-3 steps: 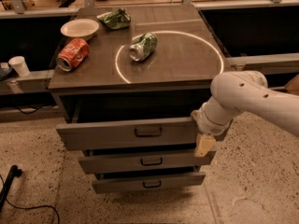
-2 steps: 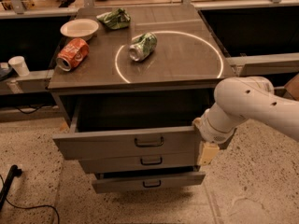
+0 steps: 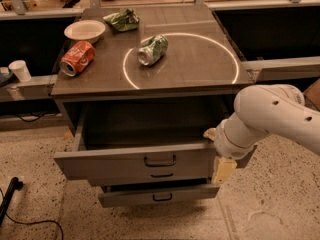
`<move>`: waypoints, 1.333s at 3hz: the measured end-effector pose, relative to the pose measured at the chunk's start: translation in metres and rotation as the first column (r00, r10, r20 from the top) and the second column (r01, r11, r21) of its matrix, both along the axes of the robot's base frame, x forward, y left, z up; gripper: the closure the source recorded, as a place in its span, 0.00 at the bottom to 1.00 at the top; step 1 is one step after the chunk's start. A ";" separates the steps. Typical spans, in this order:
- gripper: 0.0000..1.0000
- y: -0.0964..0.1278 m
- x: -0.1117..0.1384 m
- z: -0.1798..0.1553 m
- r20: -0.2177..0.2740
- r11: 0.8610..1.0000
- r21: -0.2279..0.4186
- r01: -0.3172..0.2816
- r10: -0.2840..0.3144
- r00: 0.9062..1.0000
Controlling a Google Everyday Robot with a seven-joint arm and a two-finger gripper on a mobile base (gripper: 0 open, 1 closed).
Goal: Open top drawer
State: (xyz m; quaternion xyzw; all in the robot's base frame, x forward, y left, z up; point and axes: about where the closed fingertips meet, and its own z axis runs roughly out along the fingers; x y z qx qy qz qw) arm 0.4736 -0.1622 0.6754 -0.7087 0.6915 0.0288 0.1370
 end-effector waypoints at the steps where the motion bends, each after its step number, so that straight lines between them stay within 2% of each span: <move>1: 0.21 0.005 0.000 0.024 0.048 1.000 0.002 -0.012 0.012 0.999; 2: 0.38 0.006 0.017 0.040 0.072 1.000 0.005 -0.023 0.023 0.997; 3: 0.69 0.011 0.055 0.051 0.070 0.999 0.005 -0.033 0.033 0.997; 4: 0.92 0.016 0.076 0.048 0.042 1.000 0.006 -0.025 0.025 0.999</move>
Offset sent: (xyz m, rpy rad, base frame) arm 0.0499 0.0049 0.0648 0.0206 -0.1089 0.0304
